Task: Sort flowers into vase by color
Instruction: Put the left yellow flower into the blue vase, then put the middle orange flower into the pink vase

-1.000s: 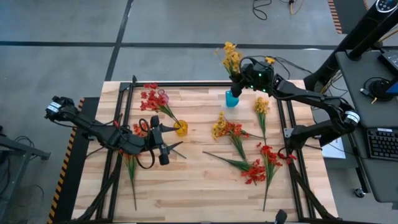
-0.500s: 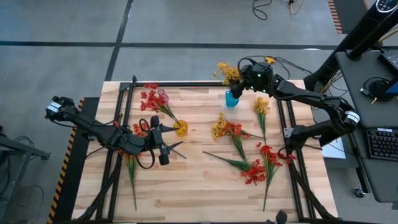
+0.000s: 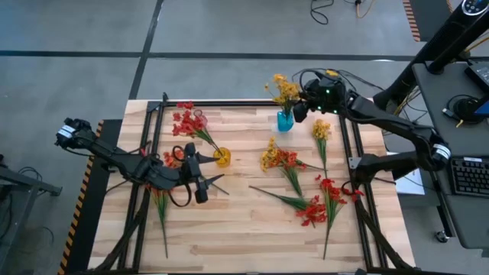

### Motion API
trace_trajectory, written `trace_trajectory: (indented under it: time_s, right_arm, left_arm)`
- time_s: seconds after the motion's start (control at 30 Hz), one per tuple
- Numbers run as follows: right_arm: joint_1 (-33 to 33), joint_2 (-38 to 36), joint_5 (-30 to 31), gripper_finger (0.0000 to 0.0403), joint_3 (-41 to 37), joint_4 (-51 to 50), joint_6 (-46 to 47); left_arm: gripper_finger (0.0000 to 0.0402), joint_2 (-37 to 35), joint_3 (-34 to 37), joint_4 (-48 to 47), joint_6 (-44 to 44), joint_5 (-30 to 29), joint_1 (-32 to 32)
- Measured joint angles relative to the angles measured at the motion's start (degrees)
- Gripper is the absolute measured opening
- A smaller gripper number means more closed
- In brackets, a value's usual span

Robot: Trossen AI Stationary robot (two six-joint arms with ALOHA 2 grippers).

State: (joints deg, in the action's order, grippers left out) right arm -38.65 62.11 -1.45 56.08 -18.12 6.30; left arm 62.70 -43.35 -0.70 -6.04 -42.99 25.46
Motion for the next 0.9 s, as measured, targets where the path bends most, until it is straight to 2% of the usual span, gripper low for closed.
trace_trajectory:
  time_s: [0.2, 0.37, 0.53, 0.67, 0.9]
  right_arm:
    - [0.00, -2.24, 0.02, 0.0206, 2.22, -5.75, 0.66]
    - [0.00, -3.12, 0.07, 0.0206, 5.34, -12.09, 2.29]
    - [0.04, -3.09, 0.04, 0.0206, 8.32, -19.29, 4.90]
    - [0.82, -2.94, 0.07, 0.0206, 8.79, -24.24, 5.93]
    - [3.31, -3.15, 0.11, 0.0206, 6.98, -29.68, 8.90]
  left_arm:
    - [0.0238, 0.00, -0.27, -4.85, -4.38, 3.61, 0.10]
    - [0.0238, 0.24, -4.43, -14.55, -11.74, 7.11, 1.19]
    - [0.0238, 1.84, -7.97, -28.26, -25.22, 8.07, 4.61]
    - [0.0238, 4.08, -10.83, -37.81, -38.65, 11.85, 8.39]
    - [0.0238, 9.61, -14.90, -43.33, -58.03, 20.03, 13.04]
